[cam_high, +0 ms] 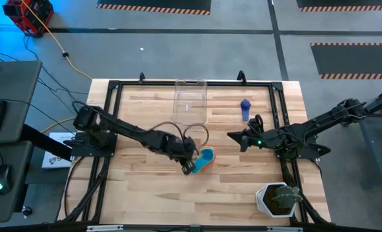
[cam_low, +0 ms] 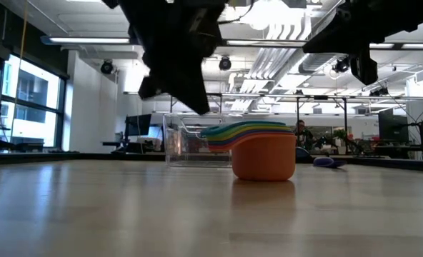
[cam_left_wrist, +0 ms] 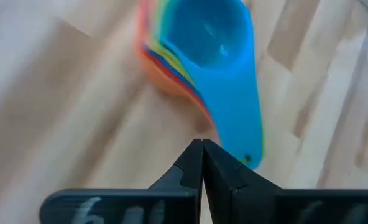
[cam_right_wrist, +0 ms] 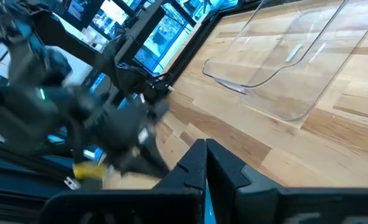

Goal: Nest measuring cups in basket
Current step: Stack the light blue measuring cup on top of the green measuring cup, then stack the dark blue measuring cup on top of the light blue measuring cup

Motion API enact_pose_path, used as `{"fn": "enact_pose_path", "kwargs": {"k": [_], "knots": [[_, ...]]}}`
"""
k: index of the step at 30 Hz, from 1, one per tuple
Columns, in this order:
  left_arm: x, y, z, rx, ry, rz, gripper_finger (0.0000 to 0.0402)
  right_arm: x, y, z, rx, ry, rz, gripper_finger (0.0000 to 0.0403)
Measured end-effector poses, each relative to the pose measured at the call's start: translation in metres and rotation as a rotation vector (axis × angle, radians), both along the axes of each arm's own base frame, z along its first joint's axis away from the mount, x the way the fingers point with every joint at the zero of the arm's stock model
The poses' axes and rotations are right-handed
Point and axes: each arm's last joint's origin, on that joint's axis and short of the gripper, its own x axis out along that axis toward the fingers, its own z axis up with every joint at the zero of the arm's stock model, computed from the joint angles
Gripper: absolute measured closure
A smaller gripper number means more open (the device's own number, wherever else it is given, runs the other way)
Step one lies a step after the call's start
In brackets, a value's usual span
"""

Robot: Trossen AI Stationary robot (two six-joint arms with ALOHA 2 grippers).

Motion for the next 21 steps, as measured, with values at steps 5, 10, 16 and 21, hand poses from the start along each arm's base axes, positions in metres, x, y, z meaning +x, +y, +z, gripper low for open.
{"fn": "enact_pose_path", "kwargs": {"k": [5, 10, 16, 21], "knots": [[0.010, -0.018, -0.024, -0.072, 0.005, 0.015, 0.0401, 0.000, 0.000, 0.000, 0.011, -0.006, -0.002, 0.0402], [0.010, -0.021, -0.030, -0.077, 0.017, 0.064, 0.0401, 0.000, 0.000, 0.000, 0.018, -0.002, 0.003, 0.0402], [0.010, -0.019, -0.025, -0.077, -0.001, 0.065, 0.0401, 0.000, 0.000, 0.000, 0.020, -0.003, 0.004, 0.0402], [0.005, -0.017, -0.015, -0.079, 0.009, 0.029, 0.0401, 0.000, 0.000, 0.000, 0.043, -0.013, -0.010, 0.0402]]}}
